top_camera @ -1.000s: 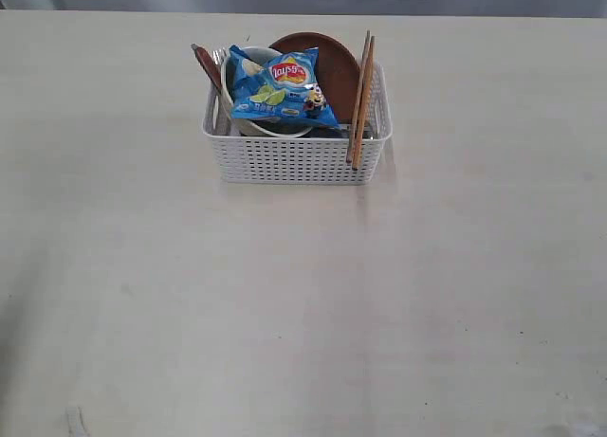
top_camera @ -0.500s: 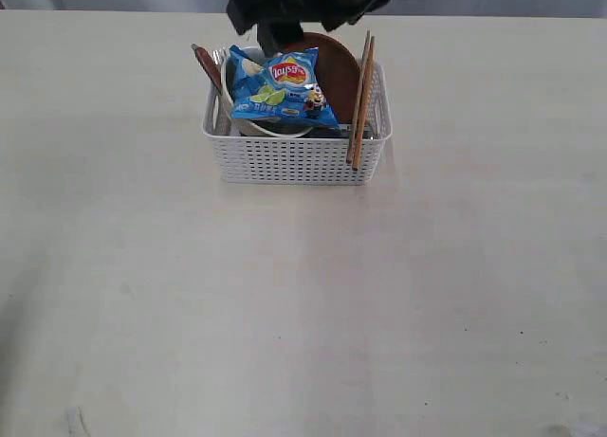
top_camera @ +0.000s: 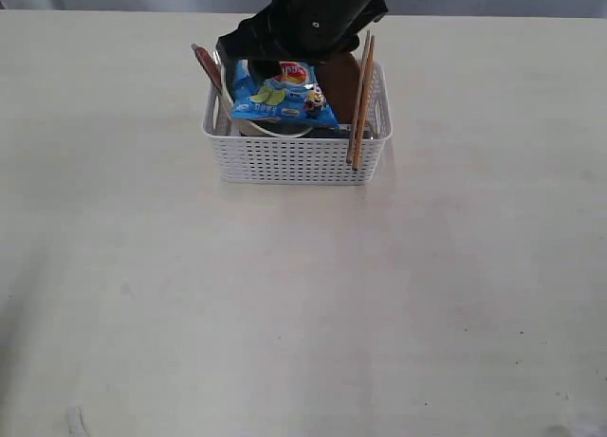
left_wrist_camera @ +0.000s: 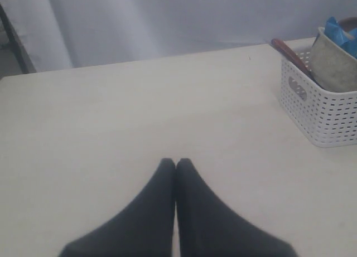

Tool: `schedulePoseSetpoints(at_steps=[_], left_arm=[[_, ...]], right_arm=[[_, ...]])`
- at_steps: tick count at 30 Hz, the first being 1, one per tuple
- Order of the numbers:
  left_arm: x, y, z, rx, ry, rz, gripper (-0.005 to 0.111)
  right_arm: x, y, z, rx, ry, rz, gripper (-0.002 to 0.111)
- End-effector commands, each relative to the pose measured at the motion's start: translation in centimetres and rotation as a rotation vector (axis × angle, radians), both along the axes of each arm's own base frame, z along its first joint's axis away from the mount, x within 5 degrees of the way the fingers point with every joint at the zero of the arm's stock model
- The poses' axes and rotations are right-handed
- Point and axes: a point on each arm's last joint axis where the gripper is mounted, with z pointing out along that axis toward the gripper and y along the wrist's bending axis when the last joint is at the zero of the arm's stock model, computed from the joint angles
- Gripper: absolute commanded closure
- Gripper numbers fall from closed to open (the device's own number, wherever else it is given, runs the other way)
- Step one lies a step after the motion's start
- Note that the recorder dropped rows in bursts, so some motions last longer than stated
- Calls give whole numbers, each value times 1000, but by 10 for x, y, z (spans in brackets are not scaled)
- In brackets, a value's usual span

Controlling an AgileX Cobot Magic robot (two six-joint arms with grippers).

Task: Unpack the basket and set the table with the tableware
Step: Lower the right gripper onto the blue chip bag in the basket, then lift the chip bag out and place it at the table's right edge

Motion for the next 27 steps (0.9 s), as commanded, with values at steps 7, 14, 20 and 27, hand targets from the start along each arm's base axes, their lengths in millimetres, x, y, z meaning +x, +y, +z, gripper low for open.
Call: schedulePoseSetpoints(at_steps=[7,14,20,27], left_arm=[[0,0,-1,-17,1,3,107],[0,0,-1,-17,1,3,107],[0,0,-1,-17,1,3,107],[0,0,-1,-17,1,3,107]], right_arm=[[21,-10,-26,-25,22,-51,44],[22,-6,-34,-12,36,-33,78],[23,-5,-32,-5,8,-16,109],[22,-1,-10,30,-45,-3,109]])
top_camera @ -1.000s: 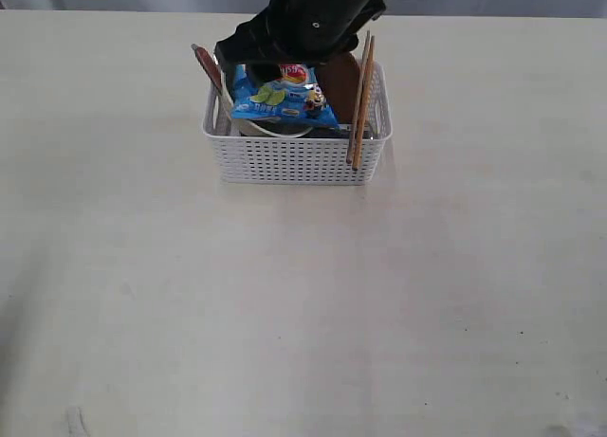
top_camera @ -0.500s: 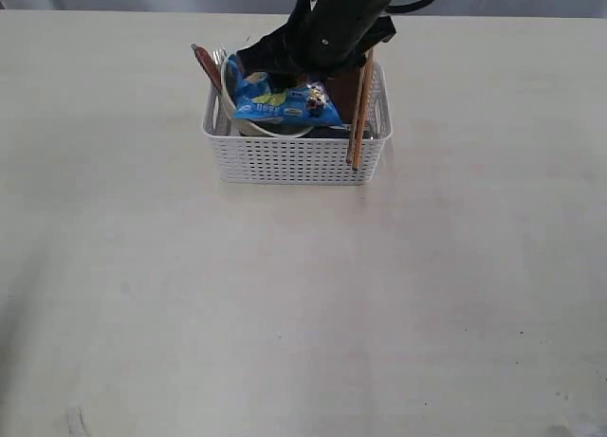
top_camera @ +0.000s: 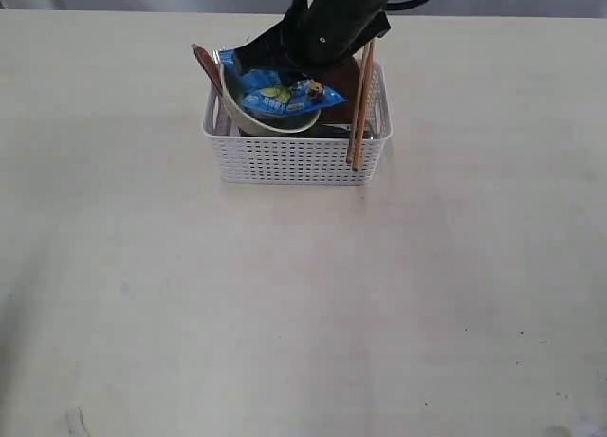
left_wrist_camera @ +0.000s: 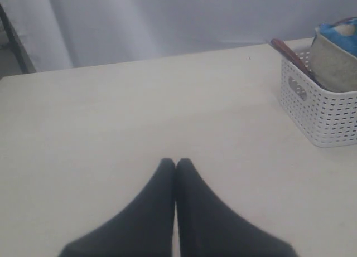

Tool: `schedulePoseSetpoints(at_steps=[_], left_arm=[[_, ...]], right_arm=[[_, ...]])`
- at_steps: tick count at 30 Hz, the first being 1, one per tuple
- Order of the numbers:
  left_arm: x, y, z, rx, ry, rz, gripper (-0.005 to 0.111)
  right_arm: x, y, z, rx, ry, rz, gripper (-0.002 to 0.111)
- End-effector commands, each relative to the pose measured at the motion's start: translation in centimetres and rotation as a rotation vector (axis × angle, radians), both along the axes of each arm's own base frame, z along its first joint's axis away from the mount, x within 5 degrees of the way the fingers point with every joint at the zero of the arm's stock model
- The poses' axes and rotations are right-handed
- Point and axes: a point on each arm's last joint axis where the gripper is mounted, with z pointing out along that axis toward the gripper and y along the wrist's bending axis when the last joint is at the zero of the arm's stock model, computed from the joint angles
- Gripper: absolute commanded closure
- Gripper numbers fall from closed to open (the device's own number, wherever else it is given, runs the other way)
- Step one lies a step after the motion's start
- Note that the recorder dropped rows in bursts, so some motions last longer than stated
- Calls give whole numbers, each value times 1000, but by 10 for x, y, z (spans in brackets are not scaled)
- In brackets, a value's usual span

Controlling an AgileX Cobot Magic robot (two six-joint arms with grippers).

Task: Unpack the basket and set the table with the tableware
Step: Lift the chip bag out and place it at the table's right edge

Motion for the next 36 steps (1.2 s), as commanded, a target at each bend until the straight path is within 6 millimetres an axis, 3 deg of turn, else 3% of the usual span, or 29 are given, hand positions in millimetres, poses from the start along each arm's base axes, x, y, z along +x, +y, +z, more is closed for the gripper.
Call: schedulePoseSetpoints(at_steps=[1,11,14,17,23,28,31,36], left_arm=[[0,0,-1,-17,1,3,107],[0,0,-1,-17,1,3,107],[0,0,-1,-17,1,3,107],[0,0,-1,-17,1,3,107],[0,0,-1,-17,1,3,107],[0,0,-1,-17,1,3,107],[0,0,-1,-17,1,3,107],[0,0,-1,-17,1,3,107]], right_arm=[[-2,4,25,35,-73,28,109],[-14,-3,97,94,-192,46,109],[-15,-17,124,76,-258,27,109],[-7,-49,145,54,-264,-64,109],[13,-152,167,8,-237,-332,109],[27,-242,151,-21,-130,-559,109],[33,-281,122,-46,-65,-649,109],[37,-342,58,-39,47,-821,109]])
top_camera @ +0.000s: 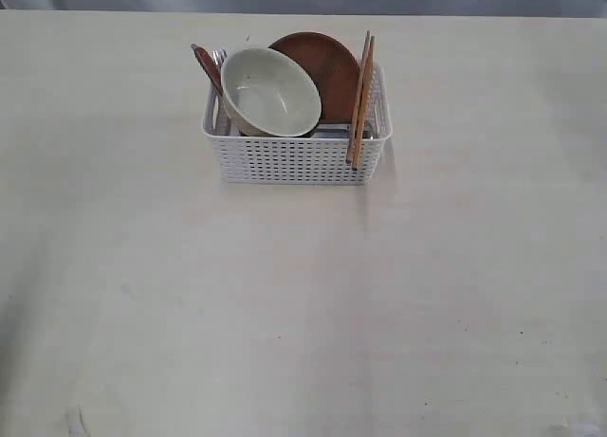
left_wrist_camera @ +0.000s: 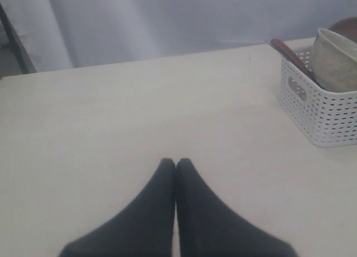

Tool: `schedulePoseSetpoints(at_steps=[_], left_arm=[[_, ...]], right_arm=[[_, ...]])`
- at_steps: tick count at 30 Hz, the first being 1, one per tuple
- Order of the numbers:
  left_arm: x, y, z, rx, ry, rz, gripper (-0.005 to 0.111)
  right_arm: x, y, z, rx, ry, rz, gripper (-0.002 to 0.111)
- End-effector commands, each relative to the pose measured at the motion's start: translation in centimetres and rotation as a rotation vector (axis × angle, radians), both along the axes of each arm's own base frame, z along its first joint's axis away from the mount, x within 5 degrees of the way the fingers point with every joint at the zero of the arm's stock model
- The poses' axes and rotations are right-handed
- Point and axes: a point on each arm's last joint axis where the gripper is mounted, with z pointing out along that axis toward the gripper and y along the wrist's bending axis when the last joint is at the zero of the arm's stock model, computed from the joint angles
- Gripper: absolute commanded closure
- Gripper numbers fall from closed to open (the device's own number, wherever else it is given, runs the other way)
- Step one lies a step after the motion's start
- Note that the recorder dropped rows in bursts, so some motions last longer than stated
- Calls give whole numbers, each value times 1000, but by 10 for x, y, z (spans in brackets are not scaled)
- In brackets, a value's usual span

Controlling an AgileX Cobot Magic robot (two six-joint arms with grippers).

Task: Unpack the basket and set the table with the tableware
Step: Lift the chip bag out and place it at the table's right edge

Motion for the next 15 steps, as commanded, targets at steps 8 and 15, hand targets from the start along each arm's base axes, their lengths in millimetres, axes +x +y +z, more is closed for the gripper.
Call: schedulePoseSetpoints(at_steps=[8,15], left_arm=[[0,0,-1,-17,1,3,107],[0,0,-1,-17,1,3,107]], right_arm=[[7,-63,-130,101,248,-119,109],[12,-64,-157,102,301,-99,103]])
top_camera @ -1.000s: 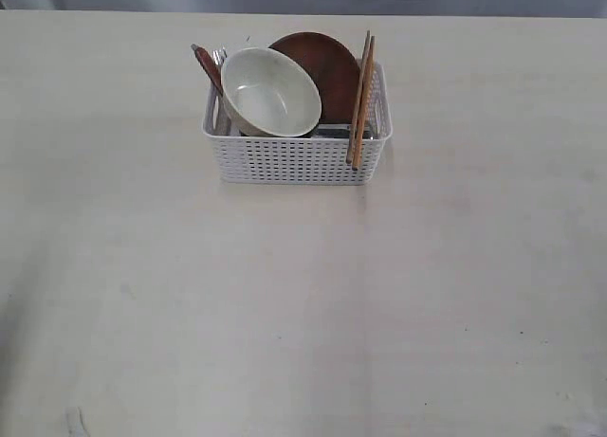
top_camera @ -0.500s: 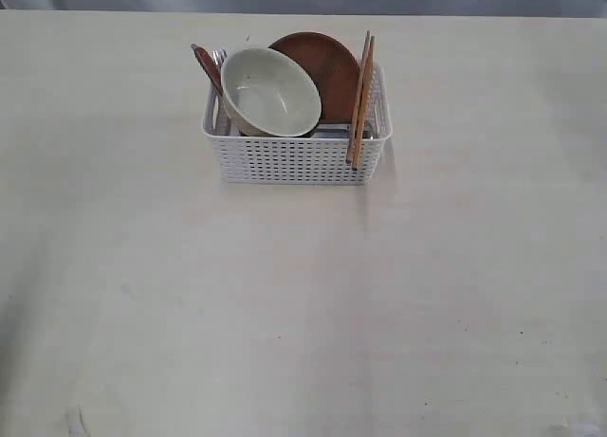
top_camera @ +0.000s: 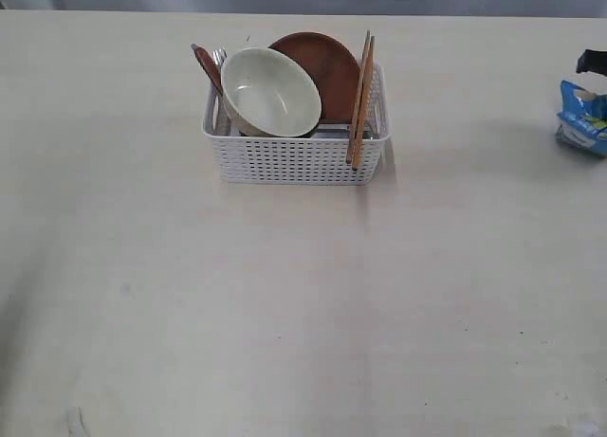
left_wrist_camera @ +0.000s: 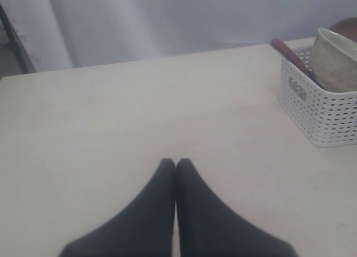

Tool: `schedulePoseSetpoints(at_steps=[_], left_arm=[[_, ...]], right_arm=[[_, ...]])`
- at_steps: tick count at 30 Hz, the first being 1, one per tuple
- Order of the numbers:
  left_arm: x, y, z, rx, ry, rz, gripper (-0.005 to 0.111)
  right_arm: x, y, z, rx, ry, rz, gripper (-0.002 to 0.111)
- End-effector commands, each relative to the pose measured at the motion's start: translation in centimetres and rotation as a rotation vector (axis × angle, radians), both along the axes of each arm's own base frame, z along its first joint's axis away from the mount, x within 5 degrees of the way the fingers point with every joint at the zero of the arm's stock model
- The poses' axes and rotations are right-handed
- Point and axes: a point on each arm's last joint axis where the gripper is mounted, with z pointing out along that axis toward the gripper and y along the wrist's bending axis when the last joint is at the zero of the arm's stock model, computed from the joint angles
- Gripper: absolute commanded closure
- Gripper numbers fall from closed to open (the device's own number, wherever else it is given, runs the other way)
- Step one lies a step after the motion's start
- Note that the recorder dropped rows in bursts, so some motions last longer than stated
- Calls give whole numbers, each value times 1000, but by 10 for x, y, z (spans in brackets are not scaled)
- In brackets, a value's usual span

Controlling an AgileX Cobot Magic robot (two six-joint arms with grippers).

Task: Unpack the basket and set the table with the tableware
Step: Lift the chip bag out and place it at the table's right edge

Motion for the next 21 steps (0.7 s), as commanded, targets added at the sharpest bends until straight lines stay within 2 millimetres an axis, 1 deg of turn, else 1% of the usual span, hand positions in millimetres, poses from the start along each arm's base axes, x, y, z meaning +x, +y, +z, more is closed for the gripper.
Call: schedulePoseSetpoints(at_steps=[1,2,5,6,8,10,11,14,16,19,21], left_arm=[[0,0,-1,-17,1,3,107],[0,0,-1,-17,1,3,107],[0,0,-1,-17,1,3,107],[0,0,-1,-17,1,3,107],[0,0,-1,-17,1,3,107],[0,0,-1,-17,1,3,107],[0,0,-1,-17,1,3,107],[0,0,-1,-17,1,3,107],[0,0,-1,-17,1,3,107],[0,0,-1,-17,1,3,107],[0,0,-1,-17,1,3,107]], right_arm=[[1,-2,7,-16,-37,22,97],[0,-2,13,-17,-42,22,77],[-4,0,20,-24,-30,62,14],[-4,2,25,-30,-32,89,3],[-1,11,39,-35,-65,144,4],[4,27,68,1,-110,189,4],[7,35,87,26,-148,223,4],[10,60,118,72,-223,315,4],[12,75,135,102,-261,329,4],[15,97,156,117,-289,304,4],[14,116,164,108,-279,348,4]])
